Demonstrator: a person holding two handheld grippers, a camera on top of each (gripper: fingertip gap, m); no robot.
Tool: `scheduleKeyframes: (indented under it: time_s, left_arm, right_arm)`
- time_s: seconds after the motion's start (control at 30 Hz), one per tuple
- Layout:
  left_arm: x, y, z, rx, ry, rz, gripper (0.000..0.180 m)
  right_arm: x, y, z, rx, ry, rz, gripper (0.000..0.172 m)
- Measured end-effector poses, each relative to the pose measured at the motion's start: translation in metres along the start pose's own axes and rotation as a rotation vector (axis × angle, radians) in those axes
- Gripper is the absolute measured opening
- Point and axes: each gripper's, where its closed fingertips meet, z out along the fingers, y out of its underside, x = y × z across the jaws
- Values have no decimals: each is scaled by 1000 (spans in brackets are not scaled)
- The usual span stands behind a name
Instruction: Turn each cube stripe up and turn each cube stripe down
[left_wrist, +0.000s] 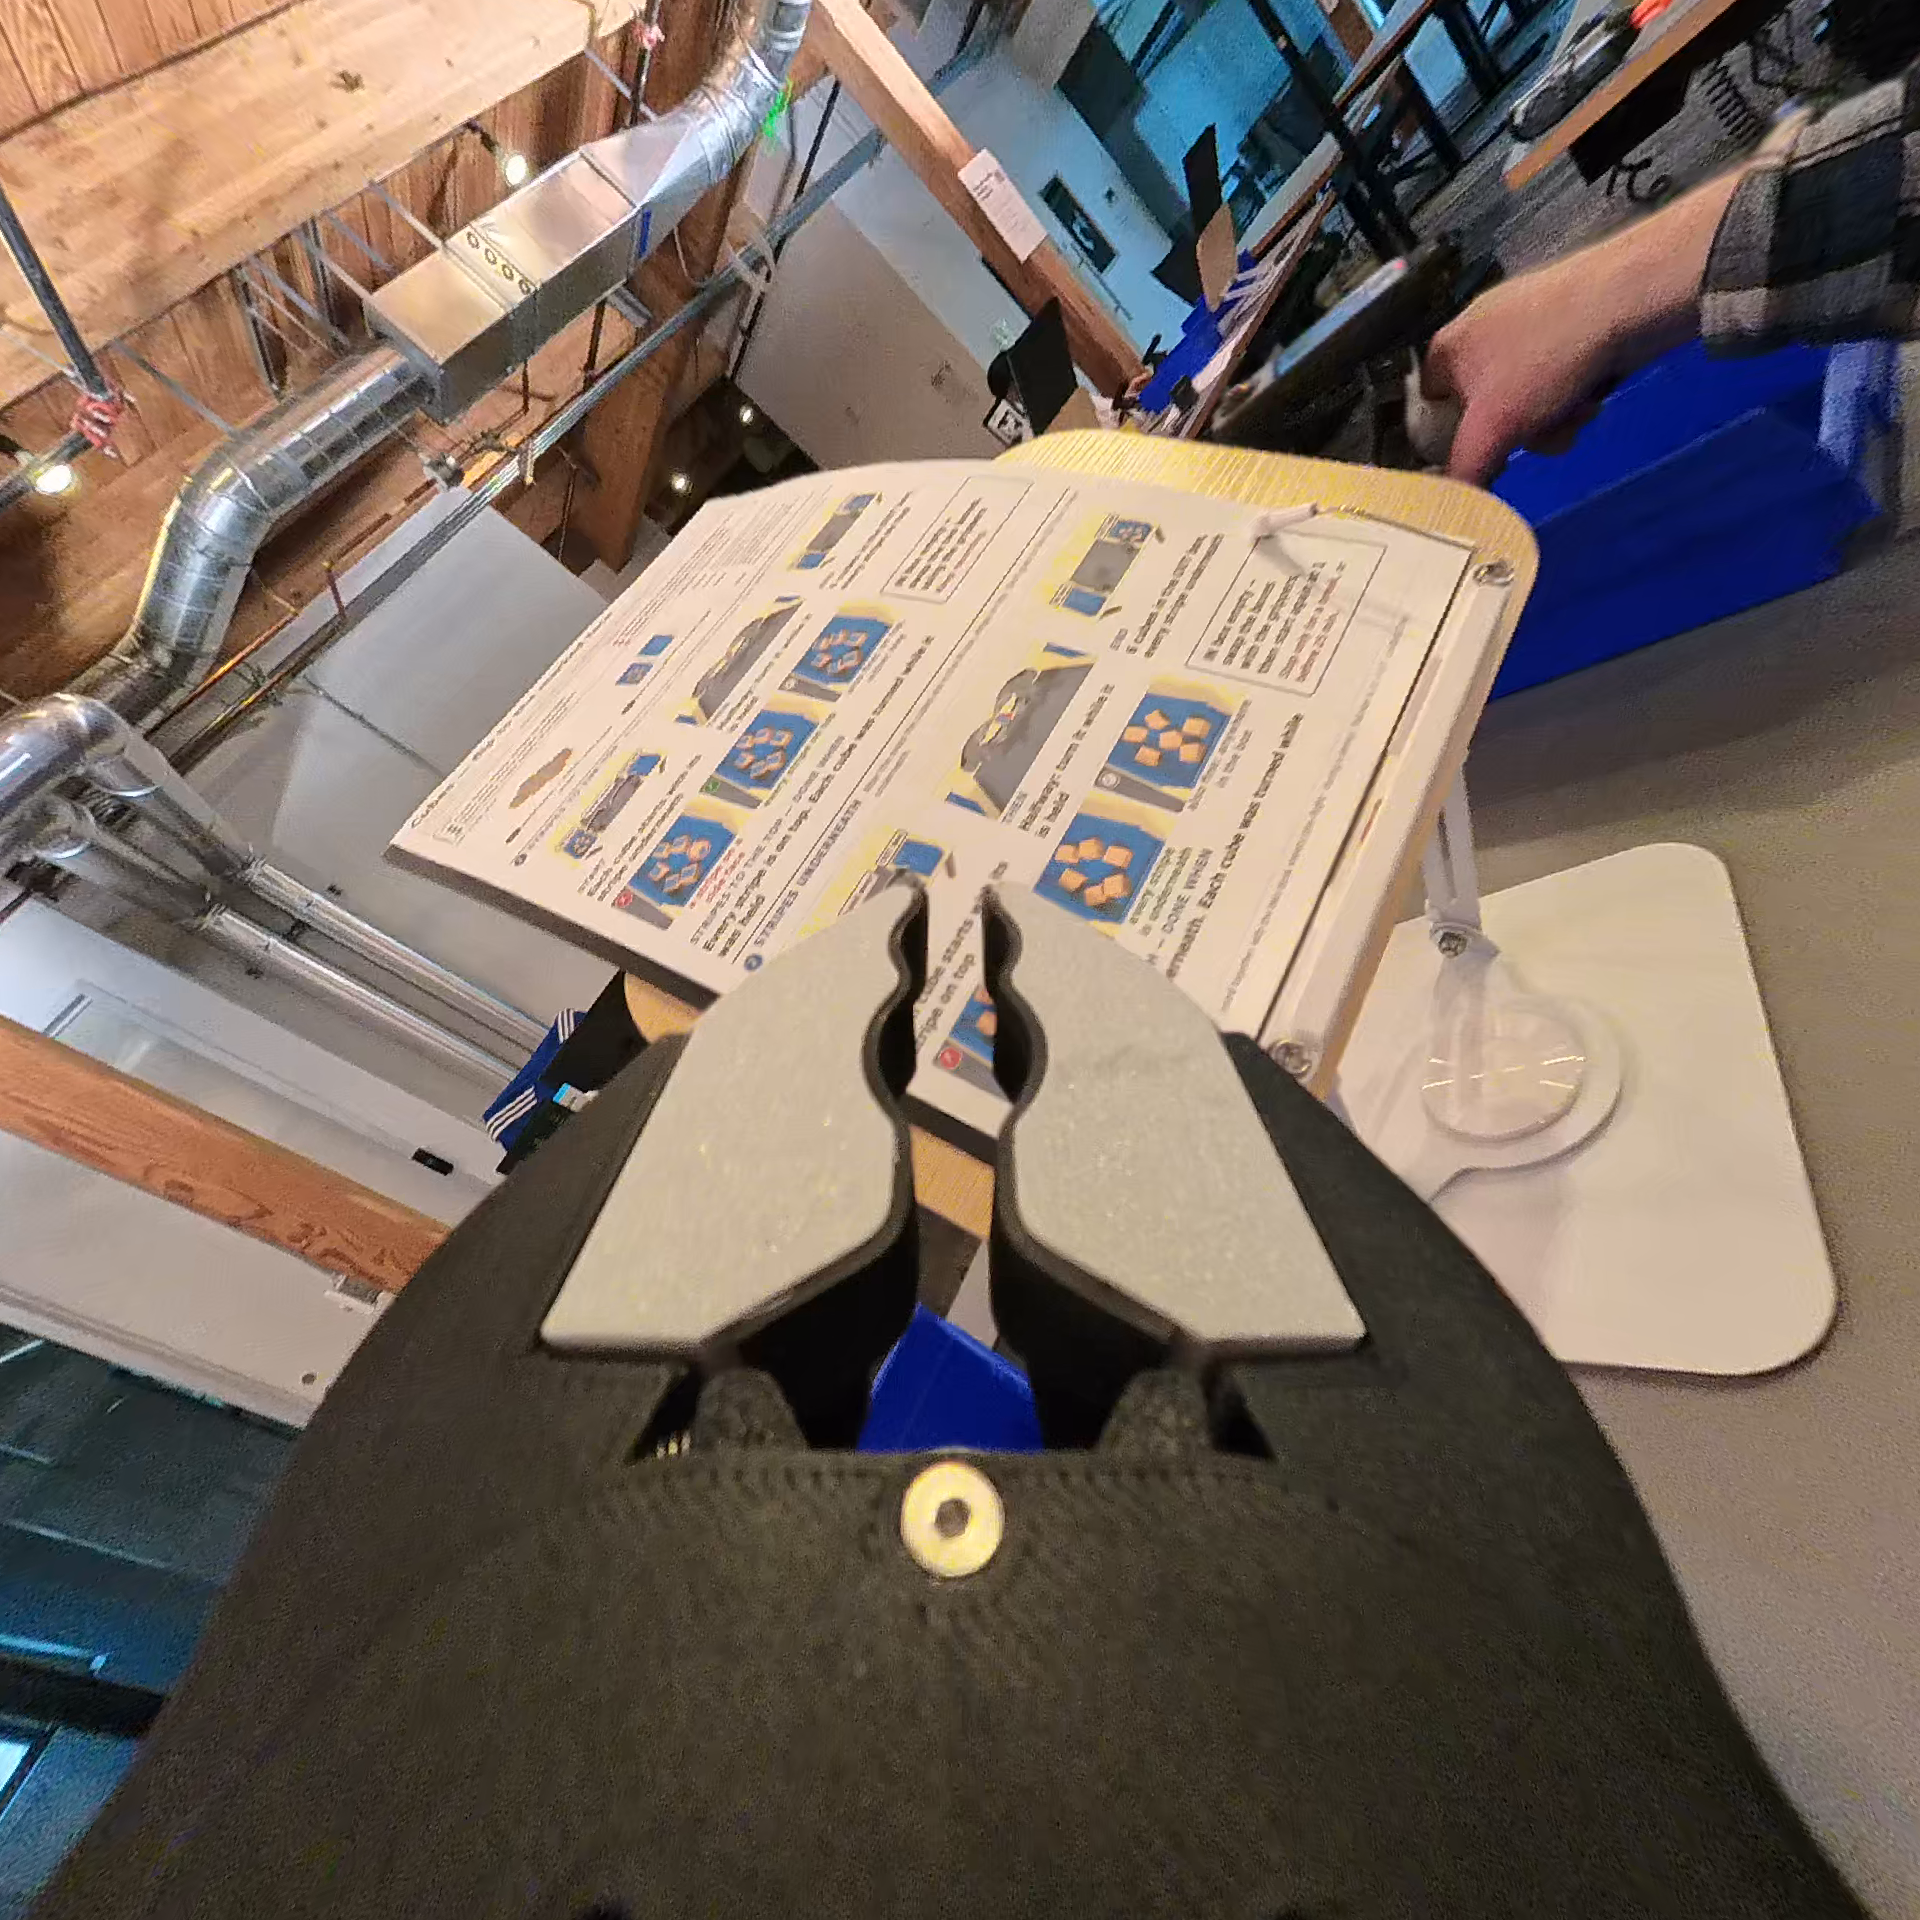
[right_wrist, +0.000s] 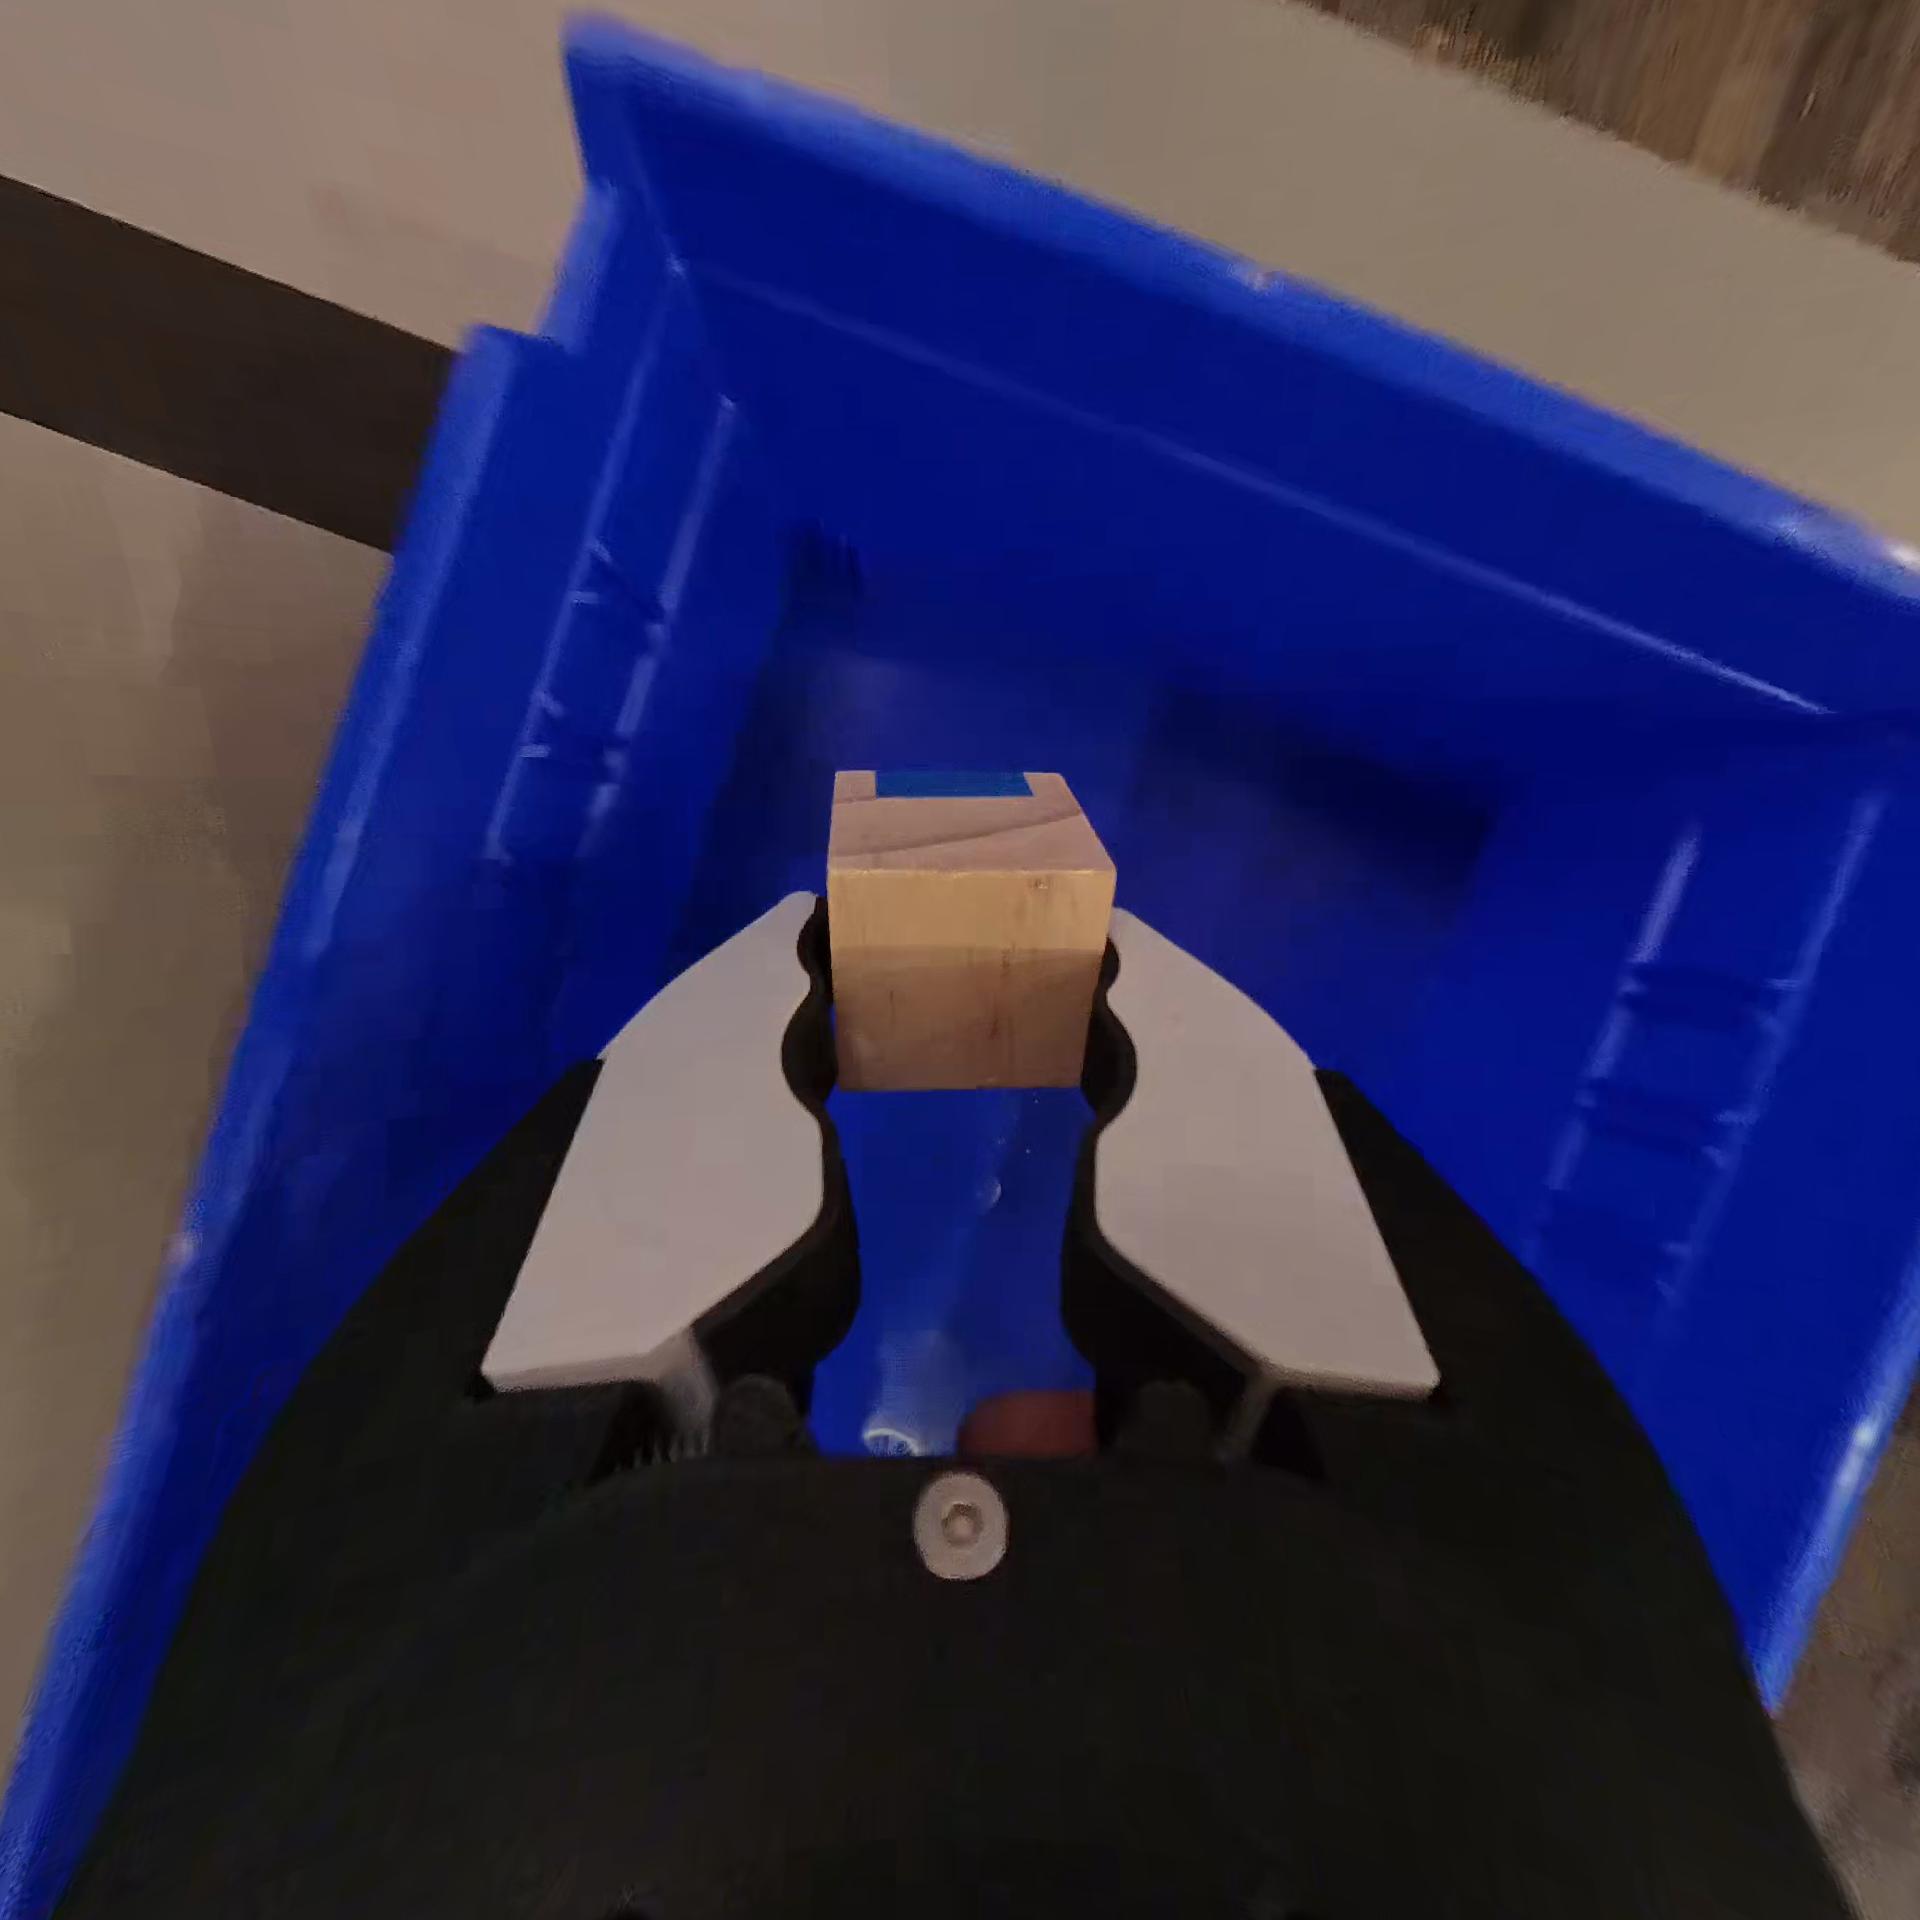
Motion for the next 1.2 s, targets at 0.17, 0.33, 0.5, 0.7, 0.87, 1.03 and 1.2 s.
scheduleKeyframes:
  time_s: [0.17, 0.33, 0.5, 0.7, 0.87, 1.03, 1.2]
  left_arm:
    - [-2, 15, 3, -46, 3, -15, 10]
    - [-2, 27, 6, -90, 12, -37, 14]
    - [-8, 37, 2, -138, 21, -43, 21]
    - [-21, 78, -22, -279, 108, -85, 37]
    - [4, 153, -48, -516, 324, -150, 49]
    - [40, 223, -52, -723, 474, -156, 60]
    - [58, 274, -48, -884, 550, -101, 70]
  right_arm:
    - [5, 17, 30, -135, 43, -16, 46]
    - [-1, 17, 41, -171, 24, -10, 47]
    - [-1, -3, 9, -52, -25, 31, 67]
    - [-11, -48, -76, 264, -61, 25, 58]
    - [-35, -62, -110, 355, -84, -43, 54]
    - [-61, -69, -115, 383, -141, -101, 52]
    - [-81, -73, -114, 391, -190, -138, 50]
